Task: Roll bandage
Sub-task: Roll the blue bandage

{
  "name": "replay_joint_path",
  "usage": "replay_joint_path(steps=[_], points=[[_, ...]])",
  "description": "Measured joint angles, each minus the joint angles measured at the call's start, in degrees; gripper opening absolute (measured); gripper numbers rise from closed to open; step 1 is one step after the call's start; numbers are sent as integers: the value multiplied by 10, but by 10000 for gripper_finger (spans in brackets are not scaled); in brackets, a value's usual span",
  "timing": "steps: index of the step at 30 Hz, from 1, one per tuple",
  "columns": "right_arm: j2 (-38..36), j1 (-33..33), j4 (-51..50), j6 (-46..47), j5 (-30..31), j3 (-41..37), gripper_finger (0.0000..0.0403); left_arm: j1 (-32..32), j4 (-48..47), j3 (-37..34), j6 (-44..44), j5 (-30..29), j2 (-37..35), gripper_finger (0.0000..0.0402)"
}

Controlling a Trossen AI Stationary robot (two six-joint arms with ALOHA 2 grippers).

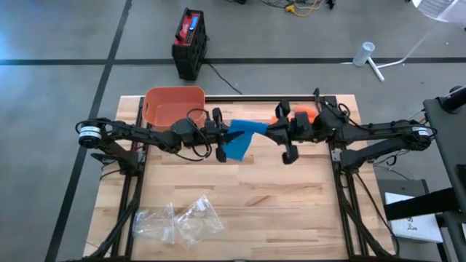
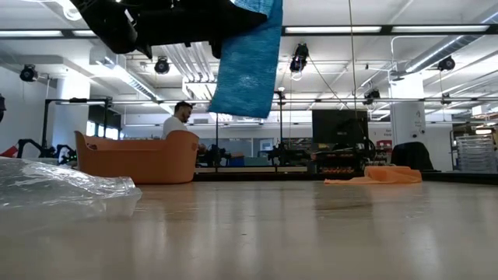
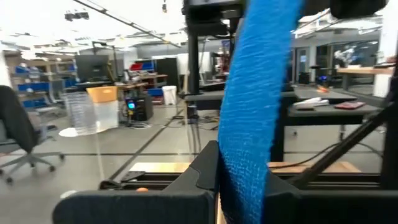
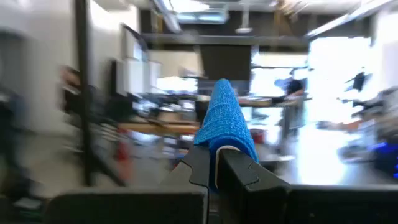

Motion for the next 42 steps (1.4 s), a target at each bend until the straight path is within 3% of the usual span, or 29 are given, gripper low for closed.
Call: replay_joint_path(steps=[11,22,35,42], points=[[0,0,-36,-205,124,0,3,-54,-20,0,-1,8,-20,0],[0,0,-100,-325,170,0,3,-91,-17,1,-37,26,-72,0],[21,1,-155,-343,168,1,3,-119,-35,88,-92,59,-74,3],[26,3,-218,-329,161,1,3,-105,-140,149,-105,55,-86,65]])
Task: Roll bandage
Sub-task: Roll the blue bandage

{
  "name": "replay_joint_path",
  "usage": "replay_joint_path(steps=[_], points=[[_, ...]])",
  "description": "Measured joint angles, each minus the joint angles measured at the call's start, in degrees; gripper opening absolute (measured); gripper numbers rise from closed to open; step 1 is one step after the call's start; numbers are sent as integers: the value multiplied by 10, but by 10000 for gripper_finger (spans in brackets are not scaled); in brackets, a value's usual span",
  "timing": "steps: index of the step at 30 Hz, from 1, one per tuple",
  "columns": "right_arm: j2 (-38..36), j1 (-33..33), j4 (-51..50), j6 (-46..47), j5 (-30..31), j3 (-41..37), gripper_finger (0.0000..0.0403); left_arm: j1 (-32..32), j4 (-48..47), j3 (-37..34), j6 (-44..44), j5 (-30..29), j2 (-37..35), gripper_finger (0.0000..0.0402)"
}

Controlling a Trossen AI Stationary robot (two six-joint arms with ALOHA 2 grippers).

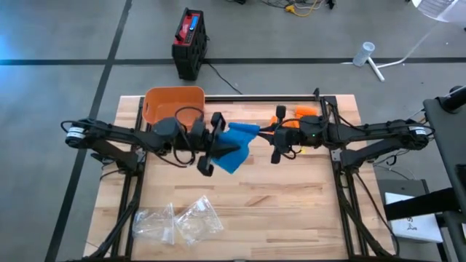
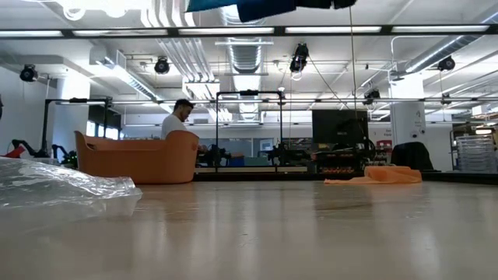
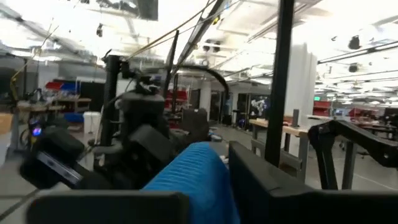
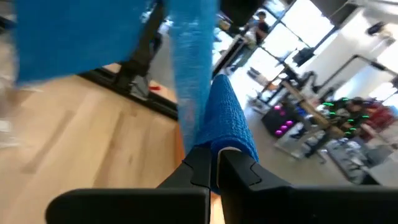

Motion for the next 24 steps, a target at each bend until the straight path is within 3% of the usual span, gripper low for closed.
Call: replay_joint_path(steps=[4,9,13,16,21,24], points=[[6,1,-20,30,-33,0,3,23,-65,45,-43,3,-2,133],[8,13,-57,74,-99,0,3,69,-238,125,-54,5,-2,223],[9,31,-80,102,-100,0,3,99,-368,190,-56,8,-2,275],[5,51,-92,107,-109,-2,3,115,-441,230,-52,0,-5,292],[-2,80,-86,130,-173,14,3,153,-588,283,-29,-19,-9,287],[-1,95,-91,142,-205,26,3,176,-620,283,-16,-23,-9,282]])
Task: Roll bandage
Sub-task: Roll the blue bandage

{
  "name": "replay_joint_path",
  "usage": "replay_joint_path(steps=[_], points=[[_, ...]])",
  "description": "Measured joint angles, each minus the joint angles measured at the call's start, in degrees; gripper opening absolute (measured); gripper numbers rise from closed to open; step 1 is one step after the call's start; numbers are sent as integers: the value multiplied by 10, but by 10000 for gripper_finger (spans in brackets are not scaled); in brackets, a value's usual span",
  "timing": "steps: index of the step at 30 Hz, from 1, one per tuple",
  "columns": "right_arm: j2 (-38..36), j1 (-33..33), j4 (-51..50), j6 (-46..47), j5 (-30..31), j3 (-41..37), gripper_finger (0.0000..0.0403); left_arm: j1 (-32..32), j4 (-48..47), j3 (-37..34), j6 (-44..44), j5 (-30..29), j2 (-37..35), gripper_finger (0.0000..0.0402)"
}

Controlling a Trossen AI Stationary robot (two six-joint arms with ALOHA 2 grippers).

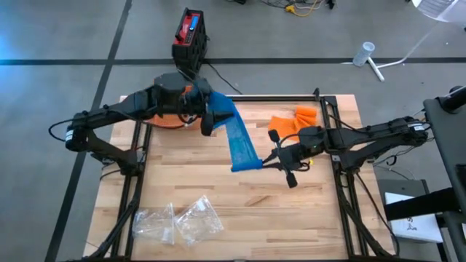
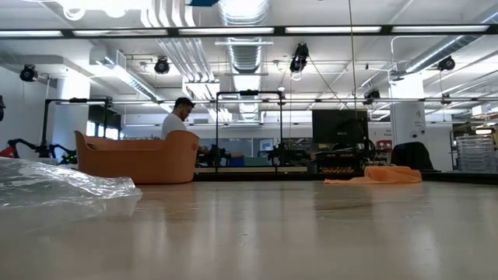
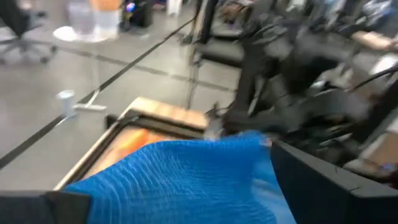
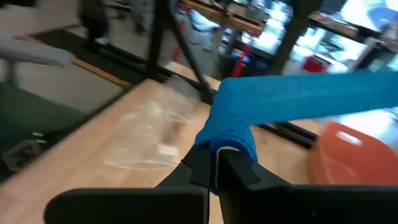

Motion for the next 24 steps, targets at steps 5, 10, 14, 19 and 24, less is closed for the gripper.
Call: replay_joint_path(steps=[5,10,14,19,24], points=[[0,15,1,18,-86,29,3,8,-12,-44,17,73,6,279],[0,18,4,29,-141,55,3,-15,114,-137,-7,203,19,280],[0,18,7,35,-175,65,3,-37,234,-206,-27,283,26,296],[-3,18,3,39,-195,71,3,-43,248,-247,22,289,5,318],[-25,18,3,48,-194,74,3,-40,192,-262,94,252,-58,313]])
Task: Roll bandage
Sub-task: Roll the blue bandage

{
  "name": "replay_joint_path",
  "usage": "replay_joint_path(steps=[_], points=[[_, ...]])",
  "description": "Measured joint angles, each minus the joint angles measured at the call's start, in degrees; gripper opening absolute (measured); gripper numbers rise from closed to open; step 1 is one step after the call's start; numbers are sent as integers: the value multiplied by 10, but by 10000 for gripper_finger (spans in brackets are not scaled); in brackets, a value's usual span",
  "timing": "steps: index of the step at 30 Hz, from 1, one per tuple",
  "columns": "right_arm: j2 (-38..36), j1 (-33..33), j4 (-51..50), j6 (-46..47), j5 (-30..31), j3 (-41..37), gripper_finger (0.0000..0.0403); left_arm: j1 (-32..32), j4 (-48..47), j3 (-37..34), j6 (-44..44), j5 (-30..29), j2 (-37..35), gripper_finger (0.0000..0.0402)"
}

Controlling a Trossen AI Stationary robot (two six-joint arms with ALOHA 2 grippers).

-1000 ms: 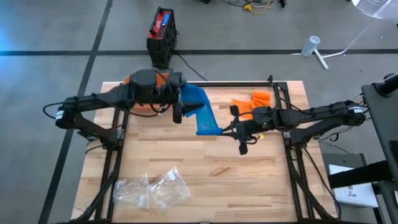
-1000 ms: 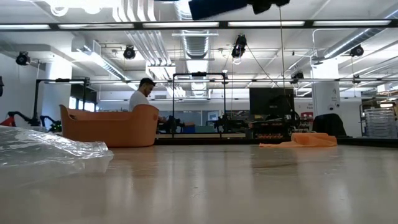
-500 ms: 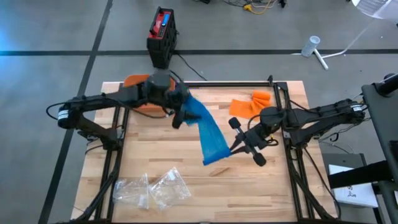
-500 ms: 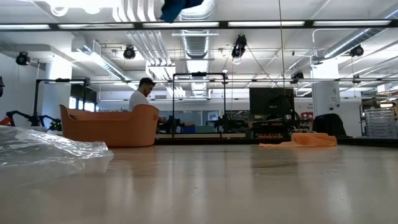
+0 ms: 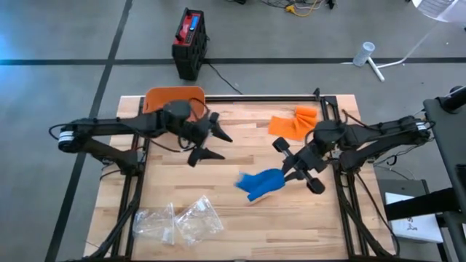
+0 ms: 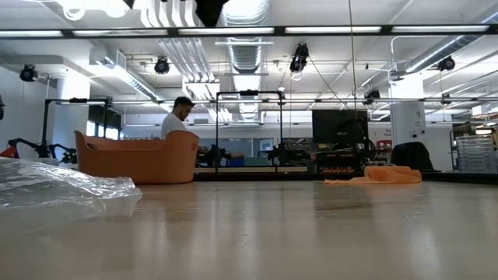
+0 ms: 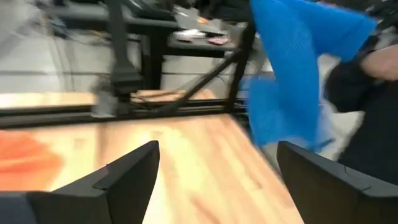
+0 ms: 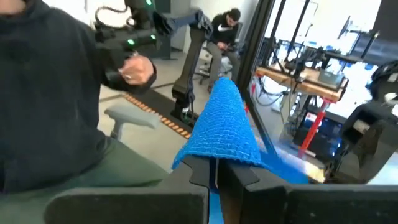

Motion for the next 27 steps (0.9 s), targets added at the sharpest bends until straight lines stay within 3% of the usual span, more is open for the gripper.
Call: replay_joint_path(steps=[3,7,13,17,22,27], points=[[-20,0,2,13,0,0,3,0,-40,-3,24,-39,-34,300],[-40,-1,4,37,25,0,3,-4,6,-21,18,-46,-71,282],[-45,-1,9,63,150,-1,3,-64,353,-137,-13,-52,-65,268],[-37,-4,30,77,226,-1,3,-90,524,-198,-18,-102,-20,271],[-16,-7,91,99,243,-1,3,-90,570,-197,-21,-154,46,274],[10,-17,99,144,230,-1,3,-91,564,-145,-4,-112,79,272]])
